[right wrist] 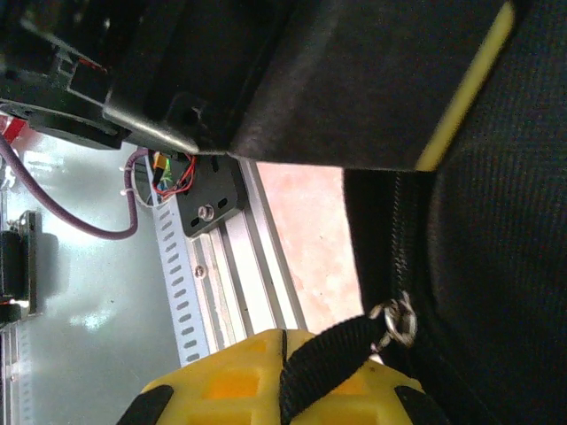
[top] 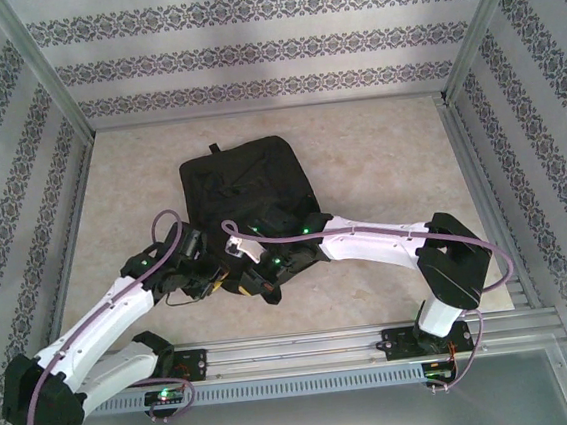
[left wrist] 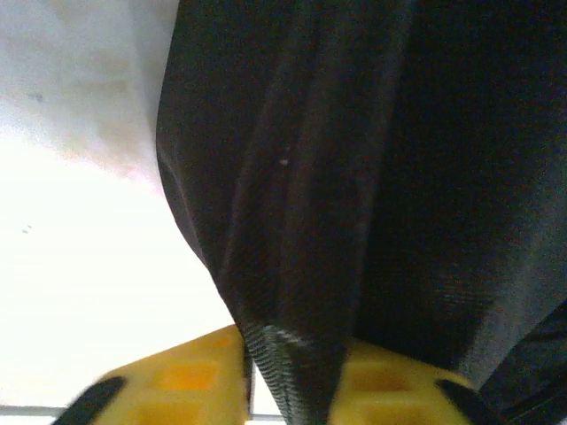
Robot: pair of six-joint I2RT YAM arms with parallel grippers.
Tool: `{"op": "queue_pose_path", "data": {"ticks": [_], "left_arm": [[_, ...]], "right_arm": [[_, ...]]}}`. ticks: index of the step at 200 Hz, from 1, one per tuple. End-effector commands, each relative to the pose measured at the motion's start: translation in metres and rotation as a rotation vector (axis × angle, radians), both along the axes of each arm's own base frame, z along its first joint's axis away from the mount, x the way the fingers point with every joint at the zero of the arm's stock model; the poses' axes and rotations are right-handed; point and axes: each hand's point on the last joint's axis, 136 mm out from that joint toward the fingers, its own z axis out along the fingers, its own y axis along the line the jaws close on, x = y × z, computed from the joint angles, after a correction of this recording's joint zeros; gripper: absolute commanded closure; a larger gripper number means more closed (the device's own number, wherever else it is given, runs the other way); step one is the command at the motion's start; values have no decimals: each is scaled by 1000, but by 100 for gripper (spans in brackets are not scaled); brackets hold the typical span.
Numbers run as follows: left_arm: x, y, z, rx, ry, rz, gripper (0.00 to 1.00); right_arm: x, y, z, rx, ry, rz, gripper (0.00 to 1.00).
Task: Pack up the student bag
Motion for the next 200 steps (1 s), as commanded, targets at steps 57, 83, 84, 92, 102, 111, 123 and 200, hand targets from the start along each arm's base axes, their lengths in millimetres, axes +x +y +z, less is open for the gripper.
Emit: {"op": "queue_pose_path", "data": {"ticks": [57,83,84,92,102,111,123,200], "left_arm": [[-20,39,-7,167,39,-64,100],[-22,51,-4,201,37,-71,100],[-22,52,-4,203,36,-72,100],[-22,55,-2,210,35,-71,100],[-23,58,-1,215,36,-72,100],[-22,60,1,225,32,-74,100],[-22,65,3,250,26,-78,100],[12,111,17,369,-45,6,100]], "right_arm": [[-6,-45,-3,-53,35,-13,100],[0,-60,-3,-69,51,-42,100],[0,-61,-3,-68,50,-43,100],[2,-64,-3,-71,52,-51,100],[3,-69,-4,-77,56,-59,100],[5,-74,-5,-86,58,-67,100],[9,-80,-8,-106,57,-86,100],[42,-119,-16,-185,-35,-264,100]]}}
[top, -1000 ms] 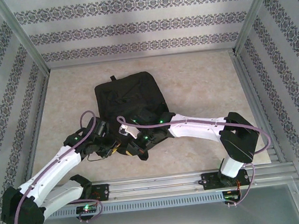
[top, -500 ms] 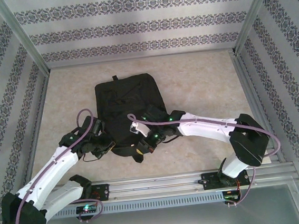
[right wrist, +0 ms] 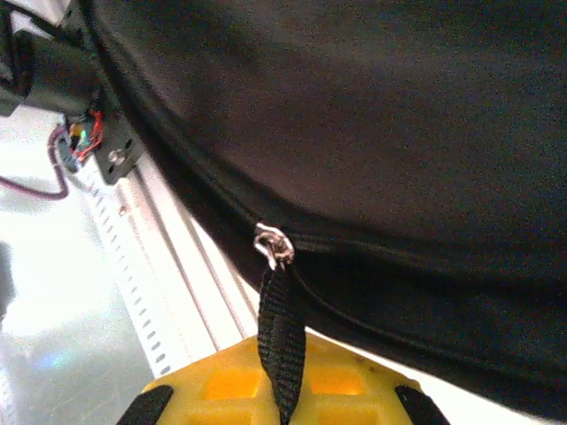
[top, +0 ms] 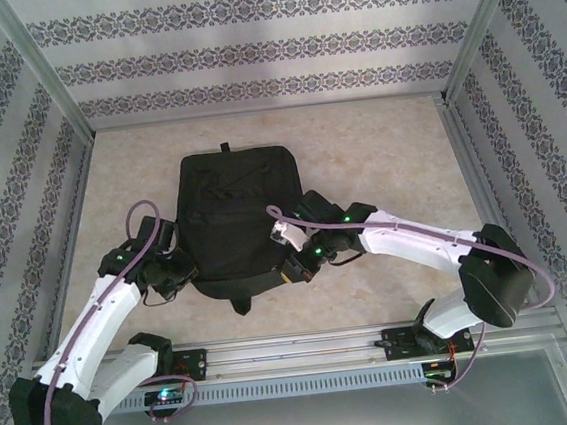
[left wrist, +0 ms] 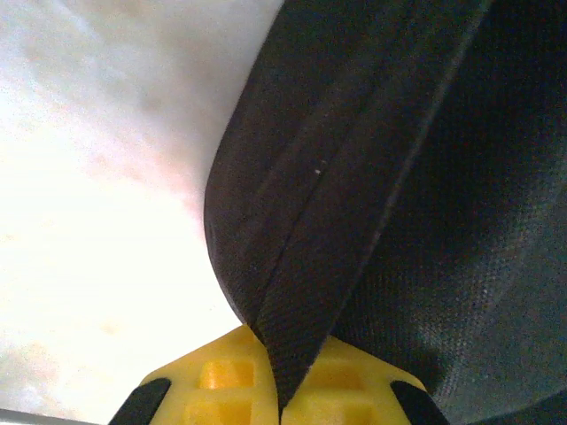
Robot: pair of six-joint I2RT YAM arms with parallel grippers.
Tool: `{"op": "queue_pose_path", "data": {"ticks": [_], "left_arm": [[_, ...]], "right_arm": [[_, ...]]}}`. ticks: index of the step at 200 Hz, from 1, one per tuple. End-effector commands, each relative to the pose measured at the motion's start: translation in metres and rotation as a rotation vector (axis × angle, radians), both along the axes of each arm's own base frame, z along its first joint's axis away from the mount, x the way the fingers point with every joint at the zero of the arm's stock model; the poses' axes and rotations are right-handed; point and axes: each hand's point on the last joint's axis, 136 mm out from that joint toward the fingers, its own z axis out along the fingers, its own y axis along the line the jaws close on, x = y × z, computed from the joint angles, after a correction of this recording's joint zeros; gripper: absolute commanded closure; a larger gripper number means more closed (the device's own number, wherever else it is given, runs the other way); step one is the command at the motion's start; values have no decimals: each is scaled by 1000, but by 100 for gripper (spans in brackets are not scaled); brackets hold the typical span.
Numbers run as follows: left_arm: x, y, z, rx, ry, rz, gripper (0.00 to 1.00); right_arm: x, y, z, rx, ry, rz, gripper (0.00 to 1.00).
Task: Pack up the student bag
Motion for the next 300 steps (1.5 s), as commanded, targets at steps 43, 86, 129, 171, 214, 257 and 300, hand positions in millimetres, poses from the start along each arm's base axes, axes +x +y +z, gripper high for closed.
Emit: {"op": "queue_pose_path", "data": {"ticks": [43,86,129,171,214,257,300], "left_arm": [[47,67,30,313,-102,37,91],[75,69,30,332,-98,29,50],[37,45,35,130,-63,129,34],[-6,8,36,15,-17,170,36],[-22,-31,25,-90,52,238,35],[-22,-44,14,-115,100,352,34],[-6,-53,2,-166,59,424,33]], "right_arm": [[18,7,5,45,-25,-71,100],[10,69,3,90,-5,9,100],[23,103,10,158,-11,-18,100],[26,110,2,159,9,-19,100],[30,115,0,169,7,-27,100],[33,116,0,173,-9,-29,100],[27,115,1,190,-9,-15,100]]}}
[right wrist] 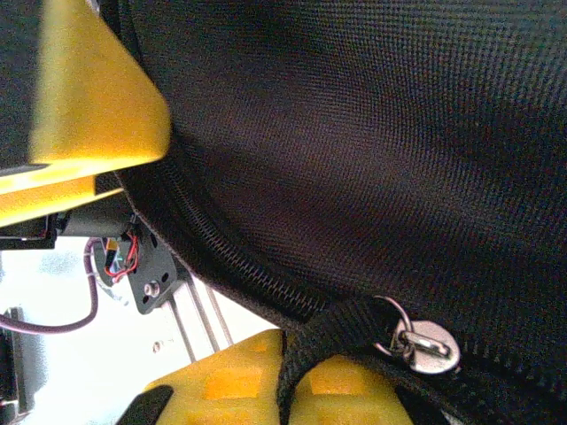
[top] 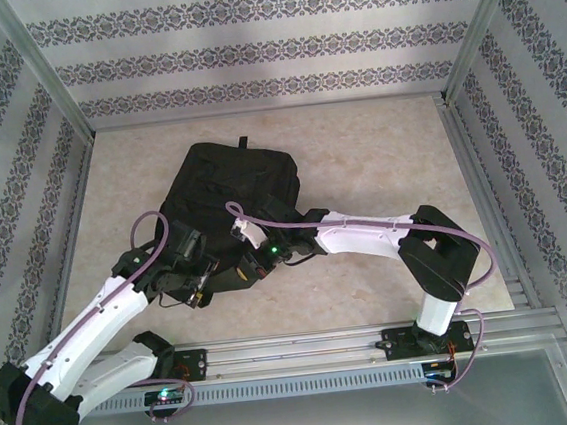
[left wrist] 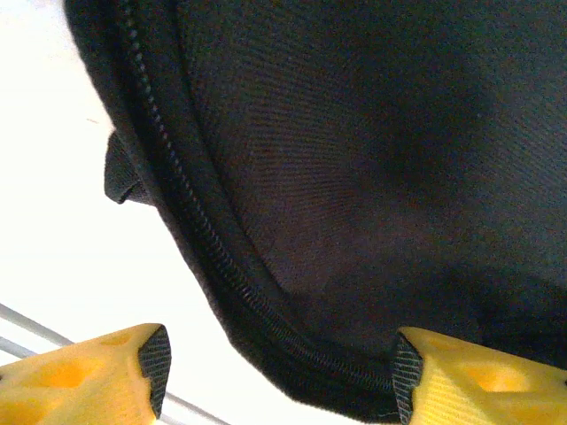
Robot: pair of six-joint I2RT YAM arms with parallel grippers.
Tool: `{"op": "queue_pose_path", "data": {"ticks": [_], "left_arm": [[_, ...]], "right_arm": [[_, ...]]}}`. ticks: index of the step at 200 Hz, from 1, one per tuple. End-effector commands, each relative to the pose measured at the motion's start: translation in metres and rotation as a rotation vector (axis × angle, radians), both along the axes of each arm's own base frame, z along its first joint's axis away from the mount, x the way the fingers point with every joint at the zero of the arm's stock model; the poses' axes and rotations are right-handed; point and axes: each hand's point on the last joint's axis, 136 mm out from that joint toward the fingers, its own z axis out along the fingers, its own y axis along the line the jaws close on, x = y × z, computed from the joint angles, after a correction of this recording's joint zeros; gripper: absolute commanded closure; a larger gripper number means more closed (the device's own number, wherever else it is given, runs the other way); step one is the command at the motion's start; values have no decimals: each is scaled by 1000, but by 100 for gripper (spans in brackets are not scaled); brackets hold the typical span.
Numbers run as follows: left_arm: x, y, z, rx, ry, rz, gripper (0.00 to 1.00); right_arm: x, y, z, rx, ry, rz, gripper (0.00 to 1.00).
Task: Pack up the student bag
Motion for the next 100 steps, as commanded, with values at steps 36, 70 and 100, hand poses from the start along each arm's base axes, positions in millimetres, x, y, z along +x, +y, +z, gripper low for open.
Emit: {"op": "queue_pose_path", "data": {"ticks": [36,70,100], "left_arm": [[22,-13,-23,-26,-19,87,52],[24,-3,-20,38,-48,59,90],[12,11,-24,76,-44,34,100]], "right_arm": [[-4,2,8,43,-35,26,100],[-12,-16,-2,-13,-29,36,100],[-8,-37,-7,-45,-28,-9,100]]}}
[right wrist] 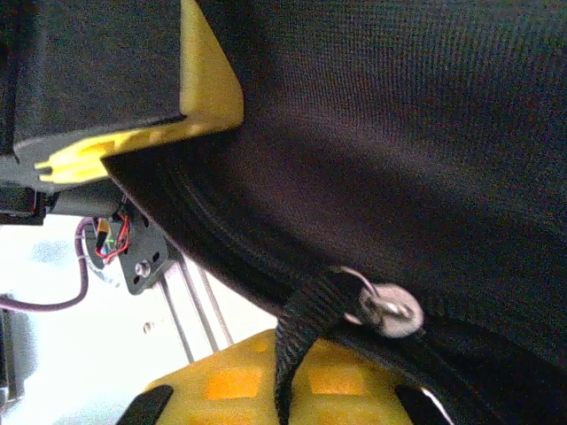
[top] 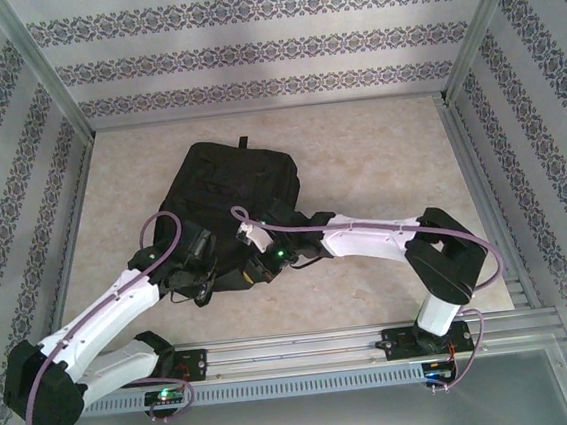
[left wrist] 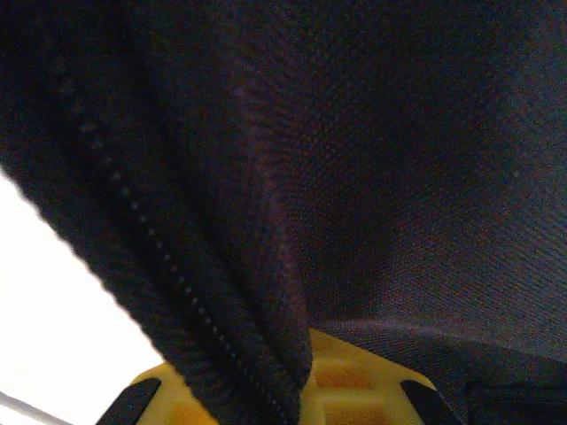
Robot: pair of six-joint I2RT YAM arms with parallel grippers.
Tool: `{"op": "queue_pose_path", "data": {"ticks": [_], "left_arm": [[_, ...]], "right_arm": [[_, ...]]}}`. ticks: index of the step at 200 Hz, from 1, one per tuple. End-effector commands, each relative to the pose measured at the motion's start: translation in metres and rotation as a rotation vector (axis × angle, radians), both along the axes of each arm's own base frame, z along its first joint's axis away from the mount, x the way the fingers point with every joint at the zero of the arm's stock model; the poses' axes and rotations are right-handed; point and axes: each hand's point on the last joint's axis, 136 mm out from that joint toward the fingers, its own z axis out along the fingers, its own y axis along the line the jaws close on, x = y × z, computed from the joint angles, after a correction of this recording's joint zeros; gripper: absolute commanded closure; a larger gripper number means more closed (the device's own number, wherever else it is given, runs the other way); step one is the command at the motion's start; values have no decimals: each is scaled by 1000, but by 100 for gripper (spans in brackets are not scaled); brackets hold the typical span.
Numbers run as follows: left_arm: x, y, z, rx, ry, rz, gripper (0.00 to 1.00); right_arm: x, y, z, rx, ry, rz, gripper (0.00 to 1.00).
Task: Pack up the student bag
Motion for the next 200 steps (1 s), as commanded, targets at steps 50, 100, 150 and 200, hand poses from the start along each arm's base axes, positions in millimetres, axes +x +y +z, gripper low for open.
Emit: {"op": "queue_pose_path", "data": {"ticks": [50,100,150,200], "left_arm": [[-26,23,-18,50,10,-30,100],[-24,19,-17,43,1,-61,100],[3,-20,-8,-54,-89,-242,100],[29,-89,25,-113,-191,-671,99]], "right_arm": [[48,-66,-9,-138,-64,-210,100],[103,-120,-18,-252,-64,-479,100],[112,-118,-8,-191,-34,-522,100],[127,-165,-9,-233,-60,-722,100]]}}
